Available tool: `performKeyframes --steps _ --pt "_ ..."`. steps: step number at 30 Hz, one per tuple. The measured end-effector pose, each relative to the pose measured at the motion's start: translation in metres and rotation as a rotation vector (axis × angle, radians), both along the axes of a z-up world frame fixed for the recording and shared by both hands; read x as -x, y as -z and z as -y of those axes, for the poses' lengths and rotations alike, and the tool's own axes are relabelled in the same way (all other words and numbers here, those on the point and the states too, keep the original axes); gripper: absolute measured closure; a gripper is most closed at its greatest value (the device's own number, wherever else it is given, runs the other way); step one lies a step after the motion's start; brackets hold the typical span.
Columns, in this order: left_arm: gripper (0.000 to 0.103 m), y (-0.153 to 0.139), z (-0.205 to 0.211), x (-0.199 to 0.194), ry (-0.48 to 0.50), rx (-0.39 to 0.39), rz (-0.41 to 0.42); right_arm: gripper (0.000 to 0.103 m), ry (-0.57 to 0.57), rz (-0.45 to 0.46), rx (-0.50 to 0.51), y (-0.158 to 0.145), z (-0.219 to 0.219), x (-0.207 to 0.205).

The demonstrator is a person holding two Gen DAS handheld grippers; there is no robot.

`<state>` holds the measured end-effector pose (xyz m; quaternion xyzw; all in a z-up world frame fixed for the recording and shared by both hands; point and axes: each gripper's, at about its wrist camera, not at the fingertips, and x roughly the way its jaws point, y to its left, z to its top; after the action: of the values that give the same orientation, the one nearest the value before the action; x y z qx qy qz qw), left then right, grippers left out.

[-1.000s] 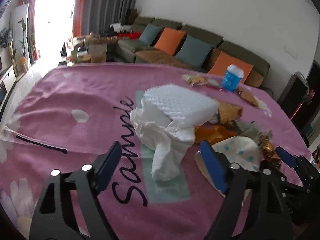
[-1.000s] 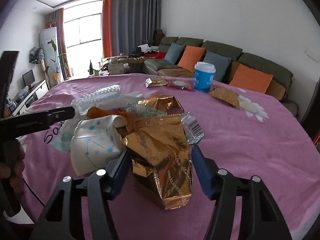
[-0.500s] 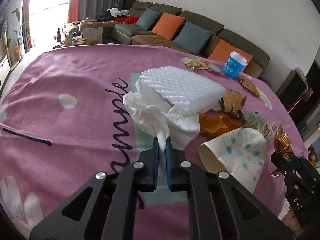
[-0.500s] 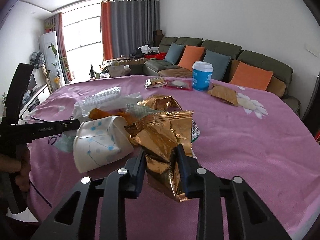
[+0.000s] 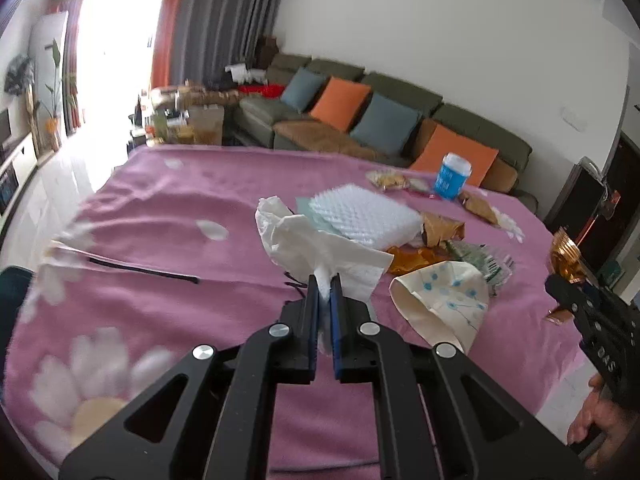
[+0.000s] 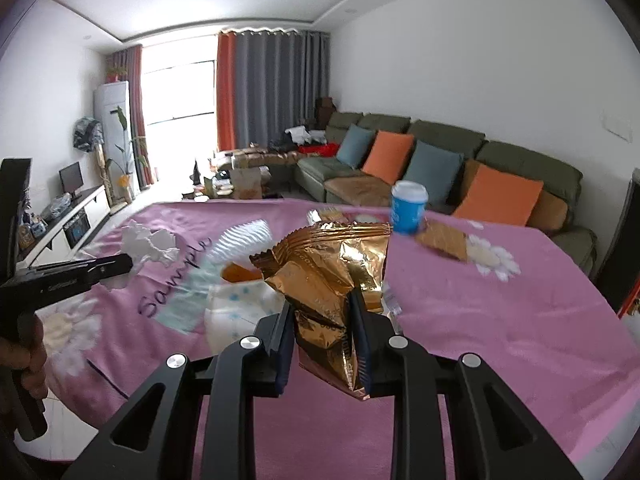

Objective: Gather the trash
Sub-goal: 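Carry the tissue and gold wrapper to the teal bin and release both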

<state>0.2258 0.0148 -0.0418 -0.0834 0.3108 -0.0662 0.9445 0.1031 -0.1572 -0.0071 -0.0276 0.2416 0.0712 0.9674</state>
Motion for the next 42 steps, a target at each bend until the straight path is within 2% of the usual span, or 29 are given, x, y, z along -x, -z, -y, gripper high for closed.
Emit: performKeyframes --steps 5,10,15,24,34,42 --pt "0.097 -0.023 -0.015 0.041 -0.03 -0.036 0.087 0.079 -0.056 0.052 0.009 -0.016 -0.018 0.012" --pt "0.097 -0.043 -0.035 0.079 -0.084 -0.048 0.166 0.079 -0.152 0.081 -0.024 -0.03 -0.044 0.017" --pt "0.097 -0.059 -0.067 0.119 -0.171 -0.067 0.223 0.079 -0.291 0.113 -0.057 -0.045 -0.081 0.022" --pt "0.097 -0.084 -0.127 0.183 -0.36 -0.112 0.299 0.079 -0.538 0.118 -0.126 -0.066 -0.157 0.019" --pt "0.097 -0.099 -0.182 0.245 -0.542 -0.168 0.317 0.079 -0.769 0.106 -0.146 -0.085 -0.246 0.018" --pt "0.097 -0.093 -0.221 0.266 -0.601 -0.16 0.273 0.079 -0.892 0.03 -0.096 -0.084 -0.31 0.001"
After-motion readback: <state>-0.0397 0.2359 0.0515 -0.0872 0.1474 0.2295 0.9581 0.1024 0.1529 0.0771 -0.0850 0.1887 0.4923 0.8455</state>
